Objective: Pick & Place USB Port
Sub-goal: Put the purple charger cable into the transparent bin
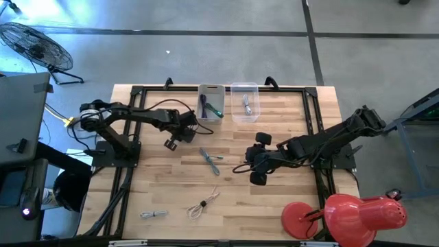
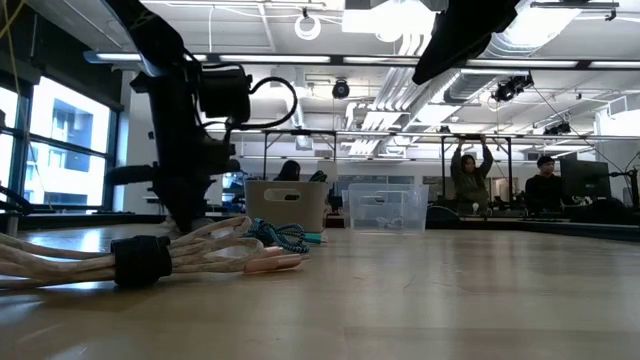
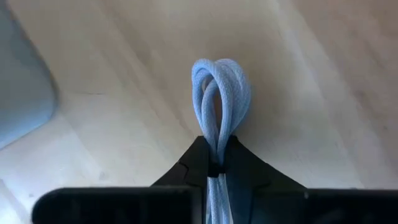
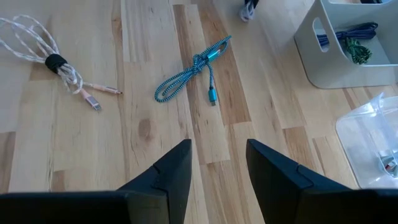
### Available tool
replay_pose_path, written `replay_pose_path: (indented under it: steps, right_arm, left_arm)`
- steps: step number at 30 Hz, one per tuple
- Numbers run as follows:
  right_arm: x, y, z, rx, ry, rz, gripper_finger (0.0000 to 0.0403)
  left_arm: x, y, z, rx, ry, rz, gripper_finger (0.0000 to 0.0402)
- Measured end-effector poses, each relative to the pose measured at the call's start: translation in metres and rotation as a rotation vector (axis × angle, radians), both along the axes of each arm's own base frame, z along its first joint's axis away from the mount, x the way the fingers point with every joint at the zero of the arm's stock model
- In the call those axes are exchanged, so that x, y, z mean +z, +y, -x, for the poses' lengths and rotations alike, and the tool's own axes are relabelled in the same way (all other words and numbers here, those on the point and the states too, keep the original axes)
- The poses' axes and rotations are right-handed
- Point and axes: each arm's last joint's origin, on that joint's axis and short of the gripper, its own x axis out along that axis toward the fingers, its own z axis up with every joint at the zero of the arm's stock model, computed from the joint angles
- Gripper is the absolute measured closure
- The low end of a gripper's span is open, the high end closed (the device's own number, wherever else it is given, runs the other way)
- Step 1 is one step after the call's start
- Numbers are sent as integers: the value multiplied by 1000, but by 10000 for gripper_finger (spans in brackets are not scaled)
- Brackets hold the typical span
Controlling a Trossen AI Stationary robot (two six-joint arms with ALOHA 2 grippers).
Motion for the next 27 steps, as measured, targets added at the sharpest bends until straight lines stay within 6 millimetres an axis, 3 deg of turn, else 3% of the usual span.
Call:
replay_pose_path:
  steps: [5,10,27]
  right_arm:
    - [0,0,0,0,0,0,258]
    - [0,0,0,0,0,-2,258]
    - [2,-7,-5,38,-13,-18,259]
  left_arm:
    - [2,-3,-1,12,-13,-14,377]
    - [17,-7,-11,44,-39,-17,377]
    - [128,-64,-56,-157,-220,-27,378]
